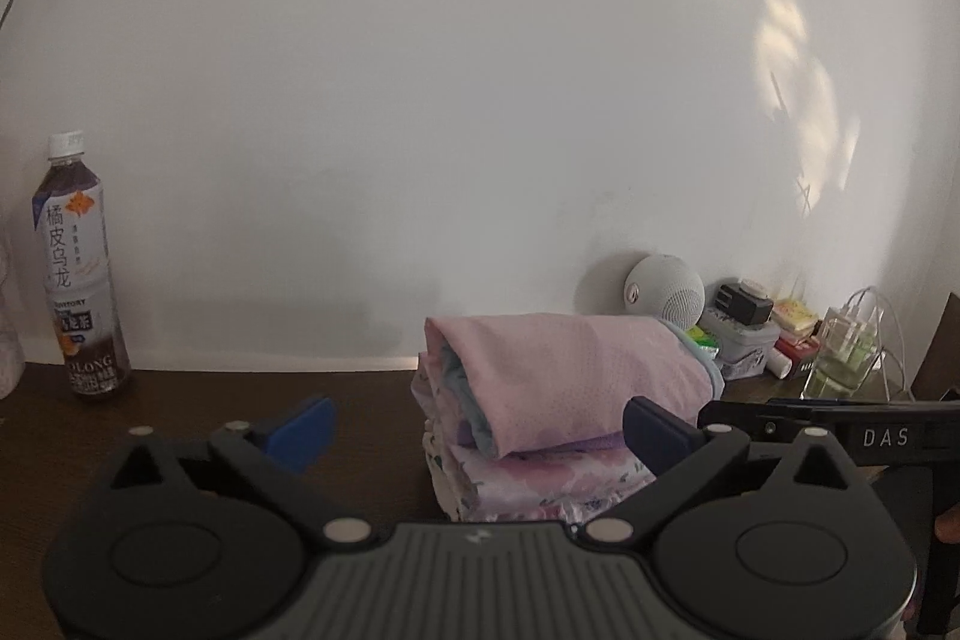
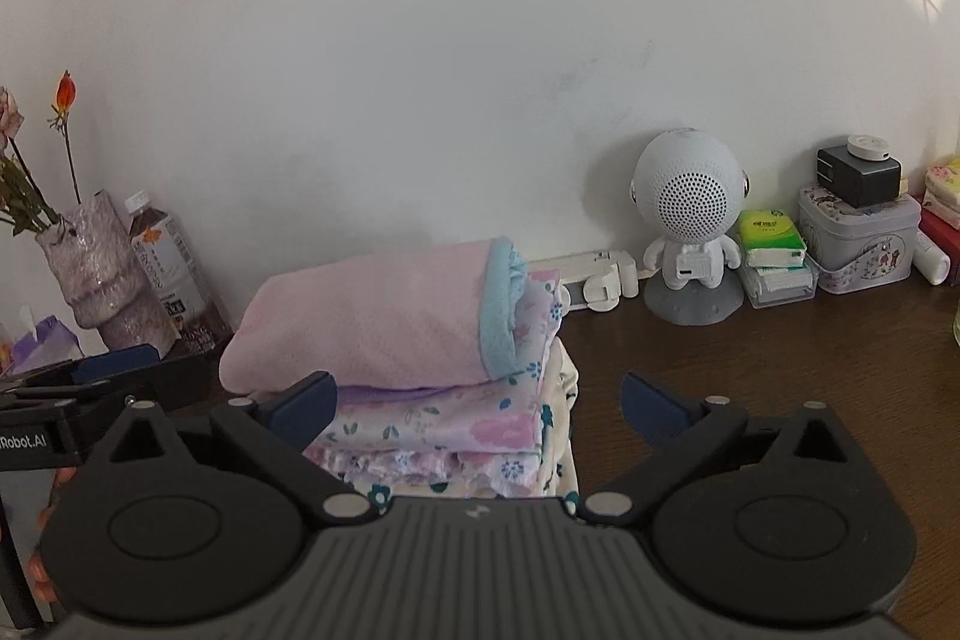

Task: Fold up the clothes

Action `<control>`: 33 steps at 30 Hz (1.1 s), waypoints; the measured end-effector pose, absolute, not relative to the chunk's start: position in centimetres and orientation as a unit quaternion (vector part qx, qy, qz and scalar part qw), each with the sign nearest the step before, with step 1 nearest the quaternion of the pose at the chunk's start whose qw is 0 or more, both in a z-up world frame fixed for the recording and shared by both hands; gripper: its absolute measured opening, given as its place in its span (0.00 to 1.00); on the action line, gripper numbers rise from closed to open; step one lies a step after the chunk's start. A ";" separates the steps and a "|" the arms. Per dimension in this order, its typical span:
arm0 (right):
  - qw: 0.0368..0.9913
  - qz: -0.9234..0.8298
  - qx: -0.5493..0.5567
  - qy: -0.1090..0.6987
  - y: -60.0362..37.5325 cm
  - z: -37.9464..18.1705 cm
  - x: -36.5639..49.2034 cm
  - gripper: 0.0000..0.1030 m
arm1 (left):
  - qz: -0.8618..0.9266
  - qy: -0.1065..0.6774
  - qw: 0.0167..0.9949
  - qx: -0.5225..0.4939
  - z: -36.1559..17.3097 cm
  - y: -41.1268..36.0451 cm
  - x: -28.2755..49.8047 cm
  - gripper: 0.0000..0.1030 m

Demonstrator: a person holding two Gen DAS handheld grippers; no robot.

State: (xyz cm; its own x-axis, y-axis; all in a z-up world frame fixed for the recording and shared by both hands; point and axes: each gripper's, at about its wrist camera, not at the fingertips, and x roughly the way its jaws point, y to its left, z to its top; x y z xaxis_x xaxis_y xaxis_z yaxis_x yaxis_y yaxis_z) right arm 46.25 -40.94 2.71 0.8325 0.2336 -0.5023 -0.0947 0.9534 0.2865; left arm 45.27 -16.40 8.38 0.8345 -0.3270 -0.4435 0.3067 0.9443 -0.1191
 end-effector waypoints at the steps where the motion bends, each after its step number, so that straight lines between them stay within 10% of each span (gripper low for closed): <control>1: 0.947 0.085 0.124 0.282 -40.9 2.5 46.0 1.00 | -0.164 0.240 0.957 -0.015 8.2 -16.7 44.9 1.00; 33: 0.959 0.028 0.059 0.277 -37.5 0.9 29.9 1.00 | -0.104 0.273 0.956 0.000 4.3 -15.9 28.7 1.00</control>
